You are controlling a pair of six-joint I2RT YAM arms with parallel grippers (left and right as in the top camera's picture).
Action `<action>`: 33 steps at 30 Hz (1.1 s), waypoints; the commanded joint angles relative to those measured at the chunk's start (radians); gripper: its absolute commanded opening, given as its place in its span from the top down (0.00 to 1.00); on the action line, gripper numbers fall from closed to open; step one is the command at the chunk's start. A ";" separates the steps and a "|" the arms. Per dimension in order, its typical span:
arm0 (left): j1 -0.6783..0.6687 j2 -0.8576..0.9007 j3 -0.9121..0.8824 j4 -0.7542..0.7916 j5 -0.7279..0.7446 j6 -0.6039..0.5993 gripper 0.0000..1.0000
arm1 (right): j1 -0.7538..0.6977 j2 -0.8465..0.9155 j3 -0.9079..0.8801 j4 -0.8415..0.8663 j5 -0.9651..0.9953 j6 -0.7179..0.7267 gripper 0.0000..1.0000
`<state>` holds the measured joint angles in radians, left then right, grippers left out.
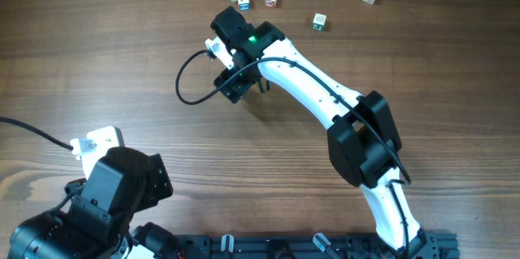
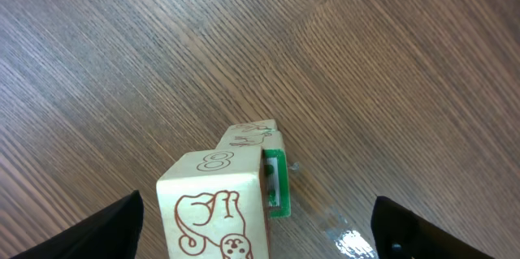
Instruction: Form a tower
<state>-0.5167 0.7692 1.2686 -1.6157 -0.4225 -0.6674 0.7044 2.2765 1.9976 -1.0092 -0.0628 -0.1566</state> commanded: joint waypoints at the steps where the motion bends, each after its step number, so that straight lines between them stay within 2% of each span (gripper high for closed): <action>1: 0.005 -0.001 -0.002 0.003 -0.020 0.012 0.00 | 0.004 0.006 -0.002 0.001 0.018 0.000 0.21; 7: 0.005 -0.001 -0.002 0.003 -0.020 0.012 0.00 | 0.003 0.006 -0.002 0.002 0.018 -0.001 0.28; 33: 0.005 -0.001 -0.002 0.003 -0.020 0.012 0.00 | 0.003 0.006 -0.002 0.014 0.070 0.054 0.29</action>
<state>-0.5167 0.7692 1.2686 -1.6154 -0.4225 -0.6674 0.7044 2.2765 1.9976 -0.9981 -0.0170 -0.1238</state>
